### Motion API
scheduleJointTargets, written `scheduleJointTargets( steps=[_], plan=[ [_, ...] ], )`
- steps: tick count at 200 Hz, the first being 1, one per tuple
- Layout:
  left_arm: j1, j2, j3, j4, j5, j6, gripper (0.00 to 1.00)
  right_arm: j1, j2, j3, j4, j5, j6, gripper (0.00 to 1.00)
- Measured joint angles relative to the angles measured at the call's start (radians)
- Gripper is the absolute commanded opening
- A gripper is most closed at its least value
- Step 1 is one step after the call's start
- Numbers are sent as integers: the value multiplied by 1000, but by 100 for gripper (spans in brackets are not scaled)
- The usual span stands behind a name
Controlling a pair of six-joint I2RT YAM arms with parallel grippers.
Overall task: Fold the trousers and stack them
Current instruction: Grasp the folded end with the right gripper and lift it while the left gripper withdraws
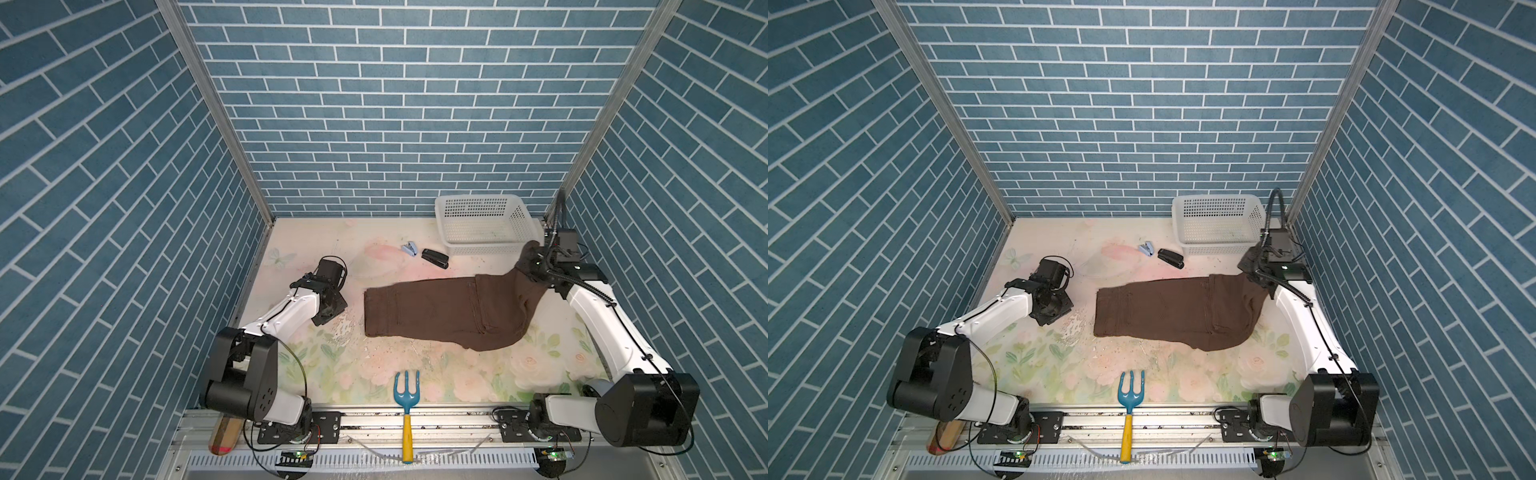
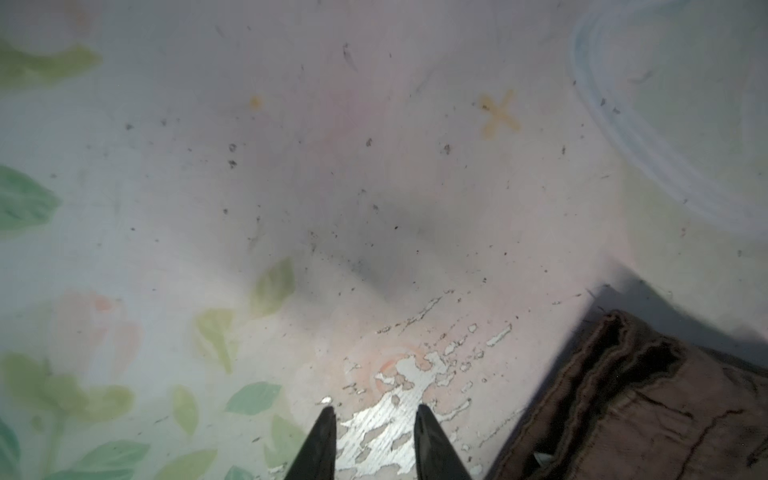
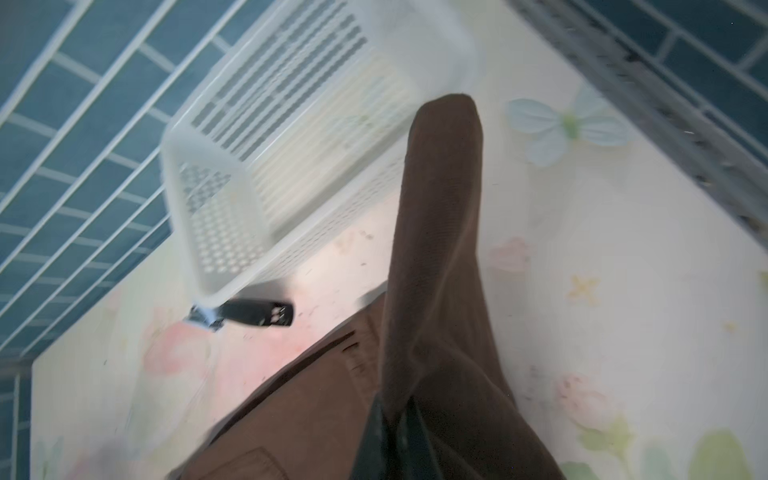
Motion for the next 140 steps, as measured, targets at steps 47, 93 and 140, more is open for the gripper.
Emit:
scheduleJointTargets(
  steps=[47,93,140],
  plan=[
    [-48,42,-2,81,51,-27,32,293,130,91,-28,45,-16,0],
    [-72,90,-12,133,76,-59,27,478,270,197,-25,23,-18,0],
    [-121,127,-24,177,93,-92,26,562,402,304,-3,-33,-18,0]
  ],
)
